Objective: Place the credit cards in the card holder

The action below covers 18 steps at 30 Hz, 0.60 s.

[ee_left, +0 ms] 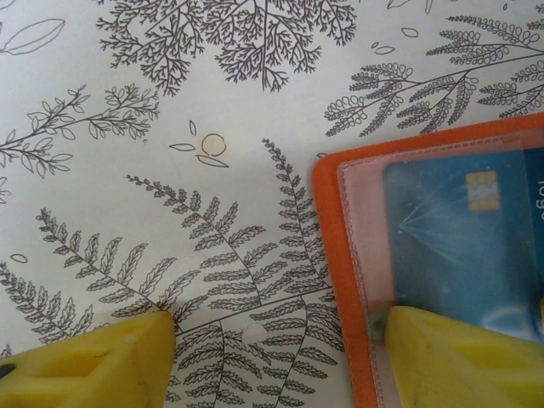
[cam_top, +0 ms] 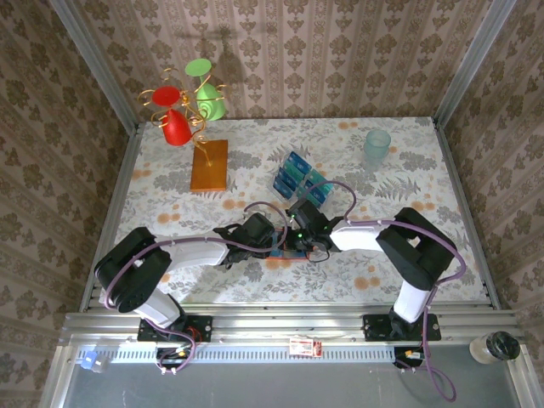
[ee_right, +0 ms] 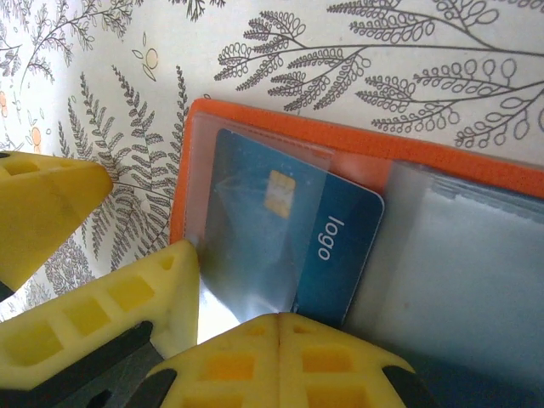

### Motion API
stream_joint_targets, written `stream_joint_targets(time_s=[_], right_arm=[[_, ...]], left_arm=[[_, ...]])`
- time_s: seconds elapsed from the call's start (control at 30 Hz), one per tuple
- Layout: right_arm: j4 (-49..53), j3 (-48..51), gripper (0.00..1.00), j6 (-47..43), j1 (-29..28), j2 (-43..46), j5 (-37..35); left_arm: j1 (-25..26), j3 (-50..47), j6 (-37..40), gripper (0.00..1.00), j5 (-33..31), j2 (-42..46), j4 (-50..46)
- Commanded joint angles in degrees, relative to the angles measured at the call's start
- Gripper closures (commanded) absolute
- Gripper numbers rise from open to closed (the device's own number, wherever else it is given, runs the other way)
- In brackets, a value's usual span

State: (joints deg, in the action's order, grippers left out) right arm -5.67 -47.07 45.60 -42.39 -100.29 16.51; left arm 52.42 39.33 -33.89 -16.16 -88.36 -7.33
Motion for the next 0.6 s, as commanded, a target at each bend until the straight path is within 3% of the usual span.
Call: stream_joint_targets(time_s=[0.0,0.57], right_arm=[[1.2,-0.7,1.00,0.6,-0.7,-1.4,-0.8],[5.6,-1.9,0.97,-1.6,1.5,4.3,-1.8]], left_arm=[[-0.1,-0.7,-0.7,0.32,-0.7,2.4,-2.2],[-1.7,-5.1,-1.6,0.32,-0.9,3.4,-0.6]])
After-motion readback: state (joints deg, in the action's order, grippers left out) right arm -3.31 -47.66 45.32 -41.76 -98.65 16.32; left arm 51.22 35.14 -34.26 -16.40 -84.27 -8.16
